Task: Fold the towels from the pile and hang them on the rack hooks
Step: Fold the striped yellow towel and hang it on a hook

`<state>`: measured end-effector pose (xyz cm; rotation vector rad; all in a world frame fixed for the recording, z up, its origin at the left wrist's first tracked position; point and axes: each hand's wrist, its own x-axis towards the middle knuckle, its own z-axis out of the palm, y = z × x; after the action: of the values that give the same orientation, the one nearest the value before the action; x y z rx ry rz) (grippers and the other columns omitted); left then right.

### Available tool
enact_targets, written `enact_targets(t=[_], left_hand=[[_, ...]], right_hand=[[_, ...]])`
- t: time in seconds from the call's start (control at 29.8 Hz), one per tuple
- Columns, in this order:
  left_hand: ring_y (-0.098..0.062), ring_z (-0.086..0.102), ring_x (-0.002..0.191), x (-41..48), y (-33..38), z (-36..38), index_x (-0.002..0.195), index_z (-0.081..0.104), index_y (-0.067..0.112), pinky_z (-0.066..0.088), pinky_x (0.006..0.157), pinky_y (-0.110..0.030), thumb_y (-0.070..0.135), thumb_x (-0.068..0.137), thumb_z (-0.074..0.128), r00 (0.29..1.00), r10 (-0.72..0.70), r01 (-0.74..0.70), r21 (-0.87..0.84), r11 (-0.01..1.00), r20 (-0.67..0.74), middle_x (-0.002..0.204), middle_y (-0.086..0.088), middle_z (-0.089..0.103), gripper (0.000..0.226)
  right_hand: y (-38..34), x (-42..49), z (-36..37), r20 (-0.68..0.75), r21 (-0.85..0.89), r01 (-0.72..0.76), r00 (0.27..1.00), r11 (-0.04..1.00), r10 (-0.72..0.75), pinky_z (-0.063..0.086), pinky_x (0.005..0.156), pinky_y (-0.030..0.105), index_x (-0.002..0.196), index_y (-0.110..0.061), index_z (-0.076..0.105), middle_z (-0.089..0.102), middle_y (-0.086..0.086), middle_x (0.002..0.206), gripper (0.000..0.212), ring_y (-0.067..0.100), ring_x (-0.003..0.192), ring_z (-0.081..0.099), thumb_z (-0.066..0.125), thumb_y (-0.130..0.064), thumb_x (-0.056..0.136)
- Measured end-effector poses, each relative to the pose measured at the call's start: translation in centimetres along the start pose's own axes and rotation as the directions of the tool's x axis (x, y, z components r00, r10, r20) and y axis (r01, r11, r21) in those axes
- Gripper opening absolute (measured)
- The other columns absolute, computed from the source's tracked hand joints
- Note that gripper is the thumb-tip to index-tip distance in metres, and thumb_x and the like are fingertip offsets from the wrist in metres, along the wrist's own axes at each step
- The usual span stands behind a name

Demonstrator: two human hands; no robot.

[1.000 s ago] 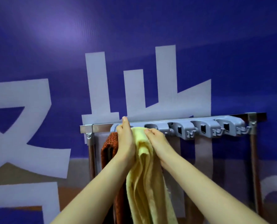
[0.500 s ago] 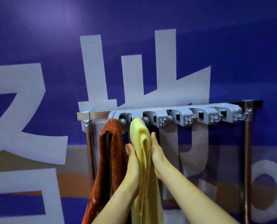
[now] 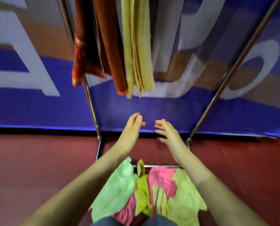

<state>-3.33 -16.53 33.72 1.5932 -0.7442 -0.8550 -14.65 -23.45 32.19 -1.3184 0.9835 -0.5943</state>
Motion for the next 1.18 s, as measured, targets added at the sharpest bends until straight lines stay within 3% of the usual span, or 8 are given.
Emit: enact_targets(t=[0.17,0.34,0.4,0.5,0.71,0.87,1.01,1.18], left_hand=[[-0.011,0.053,0.065,-4.9,-10.3,-1.5,0.091,0.052,0.015,0.04,0.059,-0.017,0.023,0.097,0.031,0.986,-0.155,0.151,0.08,0.985,0.055,0.074,-0.001,0.057,0.023],[-0.014,0.054,0.064,-7.6,-20.5,-2.8,0.1,0.053,0.008,0.039,0.062,-0.025,0.028,0.097,0.032,0.883,-0.466,0.449,0.186,0.874,0.06,0.081,-0.009,0.06,0.029],[-0.019,0.055,0.071,-8.5,-24.2,-2.8,0.108,0.048,0.011,0.042,0.064,-0.025,0.033,0.097,0.03,0.774,-0.621,0.591,0.212,0.778,0.12,0.086,-0.008,0.06,0.031],[-0.026,0.056,0.082,-7.7,-25.8,-2.6,0.12,0.04,0.016,0.043,0.068,-0.025,0.036,0.096,0.026,0.71,-0.667,0.59,0.327,0.738,0.226,0.098,-0.01,0.058,0.034],[-0.013,0.057,0.062,-6.0,-29.2,-1.3,0.109,0.044,0.015,0.04,0.063,-0.024,0.034,0.096,0.029,0.671,-0.696,0.613,0.338,0.714,0.253,0.088,-0.007,0.057,0.028],[-0.019,0.053,0.069,-6.1,-33.0,-0.7,0.109,0.044,0.013,0.042,0.066,-0.025,0.034,0.097,0.027,0.614,-0.742,0.692,0.268,0.67,0.269,0.086,-0.007,0.056,0.029],[-0.018,0.053,0.066,-6.4,-35.6,-0.7,0.108,0.045,0.013,0.046,0.059,-0.02,0.034,0.097,0.027,0.59,-0.768,0.73,0.24,0.64,0.251,0.081,-0.004,0.057,0.03],[-0.019,0.055,0.067,-6.7,-37.7,-0.8,0.106,0.047,0.012,0.047,0.061,-0.021,0.034,0.097,0.027,0.581,-0.782,0.753,0.214,0.622,0.227,0.08,-0.004,0.058,0.031]], right_hand=[[13.0,-2.4,-4.3,-0.042,-0.04,-0.306,0.952,0.951,0.304,0.045,0.057,0.019,0.091,-0.015,0.055,0.059,0.002,0.08,0.022,0.009,0.062,0.058,0.036,-0.025,0.096],[28.1,-7.2,-7.7,-0.142,-0.038,-0.677,0.732,0.735,0.666,0.041,0.06,0.027,0.104,-0.01,0.054,0.057,0.004,0.077,0.024,0.018,0.067,0.053,0.04,-0.028,0.094],[33.3,-8.7,-7.9,-0.125,-0.076,-0.767,0.641,0.637,0.757,0.041,0.062,0.028,0.105,-0.009,0.055,0.057,0.005,0.08,0.028,0.019,0.071,0.052,0.039,-0.03,0.095],[34.9,-8.7,-7.0,-0.148,-0.09,-0.785,0.619,0.612,0.772,0.042,0.059,0.027,0.102,-0.008,0.055,0.054,0.004,0.075,0.026,0.019,0.067,0.05,0.039,-0.027,0.095],[35.9,-4.8,-4.2,-0.06,-0.168,-0.721,0.689,0.673,0.723,0.035,0.046,0.017,0.073,-0.017,0.052,0.046,0.003,0.064,0.023,0.013,0.054,0.043,0.043,-0.016,0.094],[39.4,-2.4,-3.4,-0.068,-0.272,-0.698,0.7,0.662,0.711,0.031,0.035,0.01,0.07,-0.016,0.054,0.045,0.001,0.06,0.024,-0.001,0.036,0.045,0.047,-0.01,0.092],[41.5,-1.7,-4.0,-0.203,-0.384,-0.598,0.798,0.704,0.567,0.039,0.06,0.011,0.093,0.008,0.063,0.057,0.006,0.071,0.016,-0.001,0.059,0.056,0.049,0.001,0.087],[43.5,0.8,-5.3,-0.117,-0.699,-0.39,0.889,0.599,0.443,0.042,0.095,0.035,0.107,0.002,0.061,0.059,0.02,0.116,0.027,0.033,0.108,0.055,0.055,0.001,0.081]])
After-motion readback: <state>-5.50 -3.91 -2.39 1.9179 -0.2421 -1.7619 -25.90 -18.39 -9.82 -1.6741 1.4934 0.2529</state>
